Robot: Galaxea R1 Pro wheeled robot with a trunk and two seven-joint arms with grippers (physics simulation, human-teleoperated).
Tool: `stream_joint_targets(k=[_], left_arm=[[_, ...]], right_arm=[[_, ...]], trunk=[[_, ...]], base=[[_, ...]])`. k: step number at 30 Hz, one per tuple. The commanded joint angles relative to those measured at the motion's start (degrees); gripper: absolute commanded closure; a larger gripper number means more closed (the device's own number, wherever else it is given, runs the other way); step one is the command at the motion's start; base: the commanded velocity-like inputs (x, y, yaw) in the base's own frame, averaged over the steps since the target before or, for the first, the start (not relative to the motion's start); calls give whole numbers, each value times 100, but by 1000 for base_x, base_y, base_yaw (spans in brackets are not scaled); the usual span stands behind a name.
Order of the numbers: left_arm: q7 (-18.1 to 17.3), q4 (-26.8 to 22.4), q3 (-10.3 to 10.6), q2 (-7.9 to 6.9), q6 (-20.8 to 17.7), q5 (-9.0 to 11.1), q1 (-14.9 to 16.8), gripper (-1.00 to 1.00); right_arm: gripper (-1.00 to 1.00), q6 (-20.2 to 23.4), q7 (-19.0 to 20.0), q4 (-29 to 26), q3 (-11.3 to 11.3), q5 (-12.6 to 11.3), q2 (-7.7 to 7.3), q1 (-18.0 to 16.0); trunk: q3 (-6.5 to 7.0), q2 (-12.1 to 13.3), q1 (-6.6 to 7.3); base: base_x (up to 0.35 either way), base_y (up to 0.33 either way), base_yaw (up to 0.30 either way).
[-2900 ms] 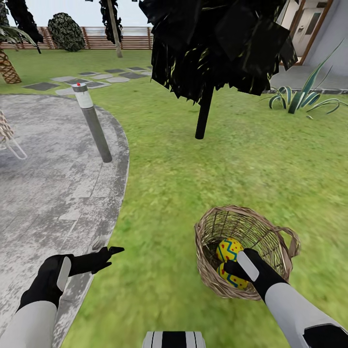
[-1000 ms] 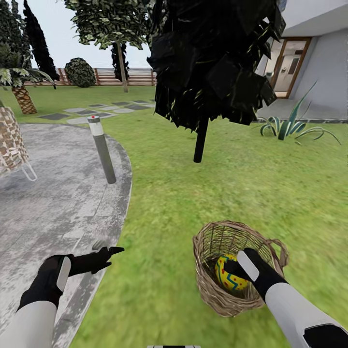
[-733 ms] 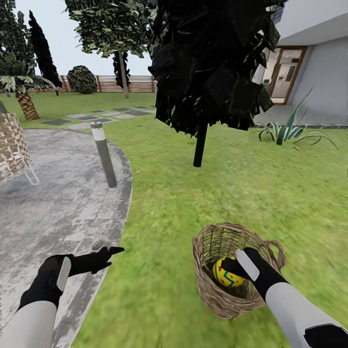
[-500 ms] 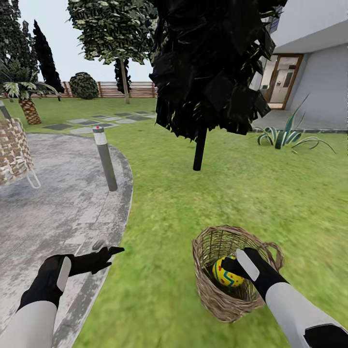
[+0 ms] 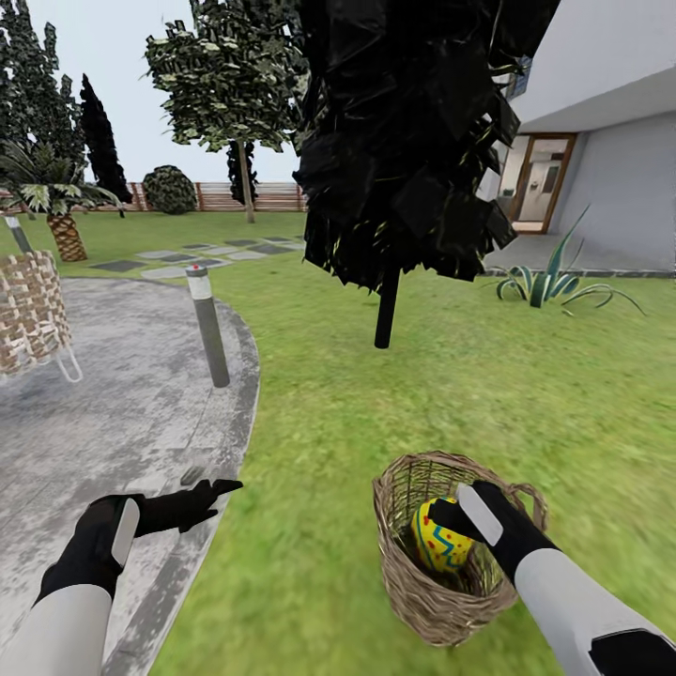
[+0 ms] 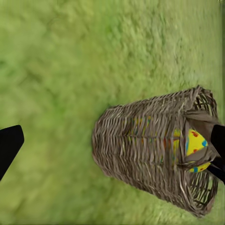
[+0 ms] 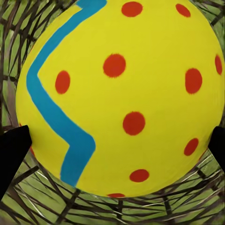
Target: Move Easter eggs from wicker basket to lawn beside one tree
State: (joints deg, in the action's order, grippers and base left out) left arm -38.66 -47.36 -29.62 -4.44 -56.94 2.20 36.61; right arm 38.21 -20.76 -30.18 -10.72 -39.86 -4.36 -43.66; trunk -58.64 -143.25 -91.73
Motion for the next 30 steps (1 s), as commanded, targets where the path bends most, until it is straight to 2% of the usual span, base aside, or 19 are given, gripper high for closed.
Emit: stream_joint_targets(k=[1,7,10,27,30], left_arm=[[-1,-2,-11,3,-45,17,4,-100],[-1,-2,-15,-7,-57,18,4,-100],[-1,-2,-10,-4,-186,17,4,-100],[-1,-2,-9,-9,-194,17,4,-100],[-1,-2,-12,-12,-194,17,4,-100]], right_arm=[[100,11,-51,-9,-45,-62,-15,-3],[100,16,-51,-14,-44,-66,-12,-3],[100,23,-51,-13,-39,-66,-26,-3],[100,15,-51,-14,-39,-66,-19,-3],[100,12,-51,-14,-29,-66,-28,-3]], trunk=[[17,-1,3],[129,203,116],[183,323,182],[488,1005,556],[542,1125,622]], base=[[0,0,0],[-73,0,0],[-35,0,0],[-1,0,0],[-176,0,0]])
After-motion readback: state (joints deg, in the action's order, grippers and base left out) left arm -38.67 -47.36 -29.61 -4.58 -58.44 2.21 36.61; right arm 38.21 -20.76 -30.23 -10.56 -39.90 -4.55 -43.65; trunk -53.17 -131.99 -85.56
